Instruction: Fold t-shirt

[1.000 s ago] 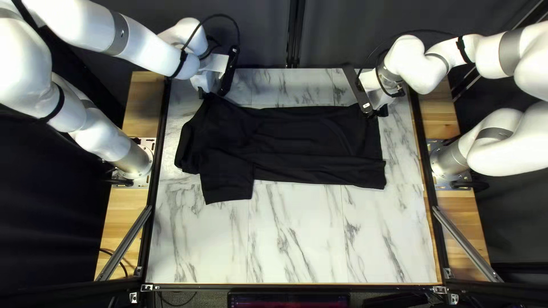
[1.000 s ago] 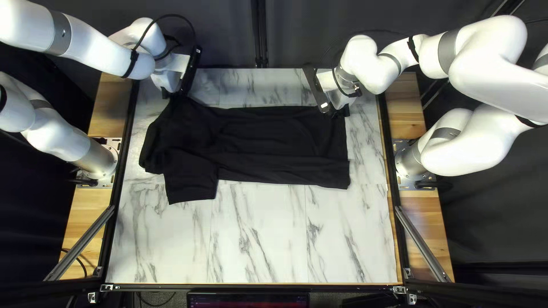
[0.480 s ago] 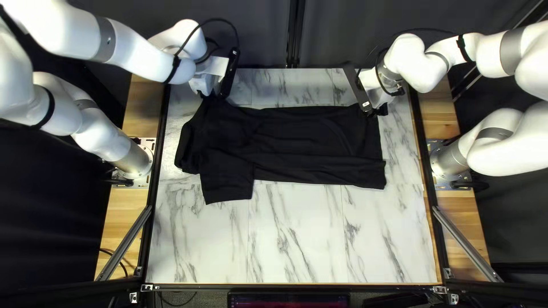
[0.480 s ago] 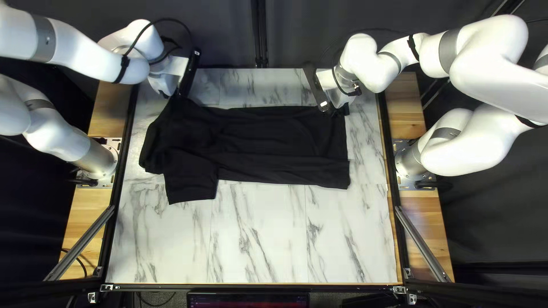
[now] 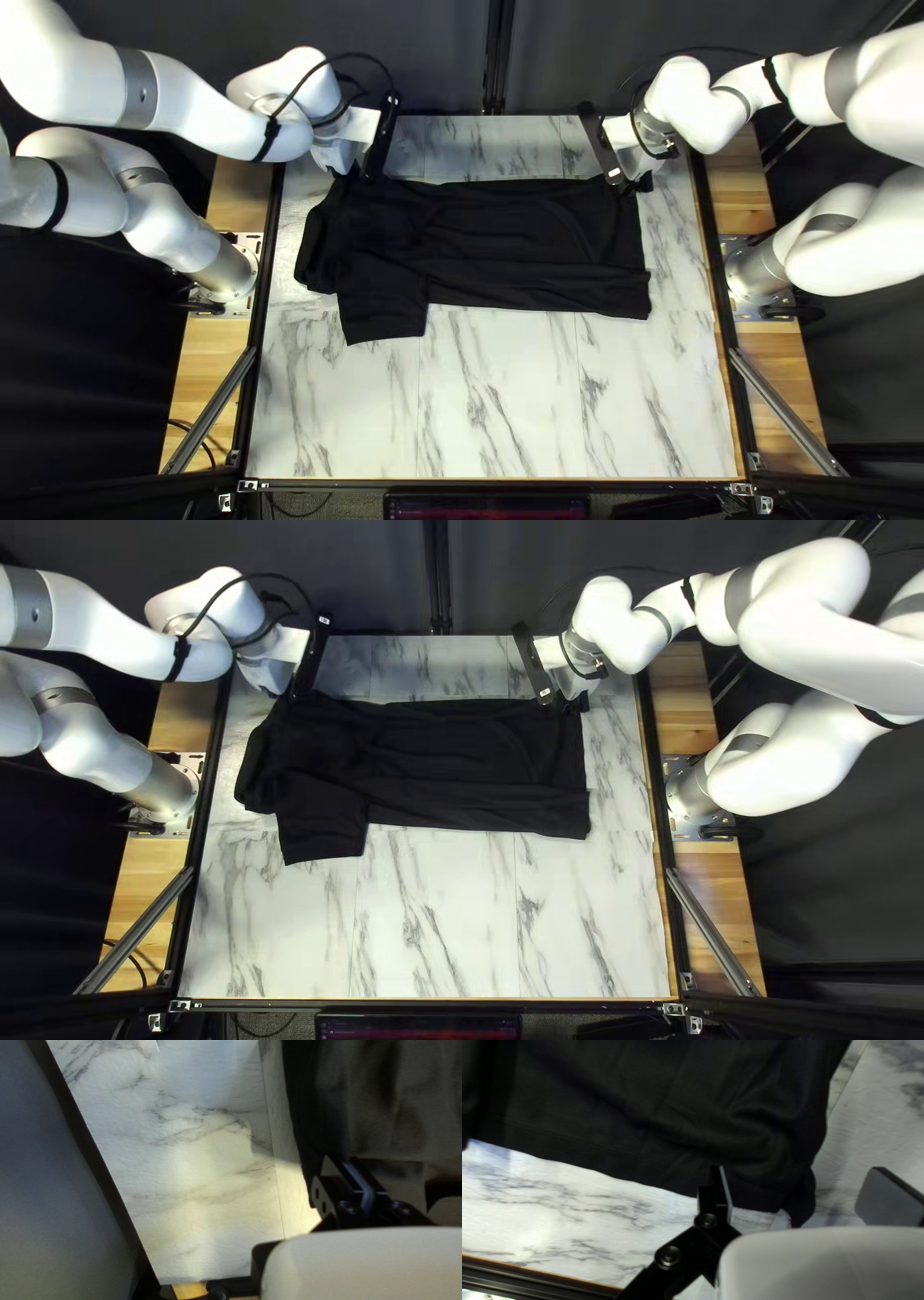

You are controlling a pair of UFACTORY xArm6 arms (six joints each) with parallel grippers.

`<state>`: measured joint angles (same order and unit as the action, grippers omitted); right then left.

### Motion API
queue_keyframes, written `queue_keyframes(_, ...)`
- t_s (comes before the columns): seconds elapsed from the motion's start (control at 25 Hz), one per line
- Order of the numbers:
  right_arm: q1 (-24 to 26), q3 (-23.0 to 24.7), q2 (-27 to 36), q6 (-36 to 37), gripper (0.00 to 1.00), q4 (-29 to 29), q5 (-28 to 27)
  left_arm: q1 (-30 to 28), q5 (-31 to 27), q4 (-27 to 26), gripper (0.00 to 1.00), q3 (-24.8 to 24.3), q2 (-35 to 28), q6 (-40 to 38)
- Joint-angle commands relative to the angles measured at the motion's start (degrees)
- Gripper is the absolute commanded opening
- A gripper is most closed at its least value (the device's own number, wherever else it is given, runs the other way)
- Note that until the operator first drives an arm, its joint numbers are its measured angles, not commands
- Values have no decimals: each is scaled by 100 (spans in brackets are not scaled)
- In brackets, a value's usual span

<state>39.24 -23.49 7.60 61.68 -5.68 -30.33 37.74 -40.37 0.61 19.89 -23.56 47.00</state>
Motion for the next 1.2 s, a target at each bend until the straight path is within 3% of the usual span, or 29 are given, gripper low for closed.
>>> queue_keyframes(0.04, 99, -117, -295, 188, 98, -94, 128, -70, -53, 21, 0, -78, -183, -66)
queue_keyframes(0.08, 98, -134, -331, 202, 92, -108, 138, -88, -71, 29, 0, -89, -221, -85)
queue_keyframes(0.12, 91, -164, -383, 222, 64, -128, 148, -118, -93, 42, 0, -105, -277, -114)
queue_keyframes(0.16, 88, -183, -412, 233, 26, -138, 153, -144, -116, 56, 0, -120, -328, -143)
queue_keyframes(0.2, 81, -214, -455, 252, 0, -153, 158, -162, -124, 70, 0, -133, -361, -165)
queue_keyframes(0.52, 70, -197, -454, 284, 0, -142, 166, -198, -5, 134, 0, -144, -303, -237)
queue_keyframes(0.68, -55, -68, -22, -18, 0, 34, -73, -229, -65, 186, 0, -125, -367, -300)
queue_keyframes(0.84, -260, 119, 663, -534, 0, 340, -460, -339, -419, 294, 0, -189, -853, -512)
queue_keyframes(1.2, -647, 512, 1407, -1246, 0, 683, -733, -785, -1125, 482, 0, -542, -2043, -1157)
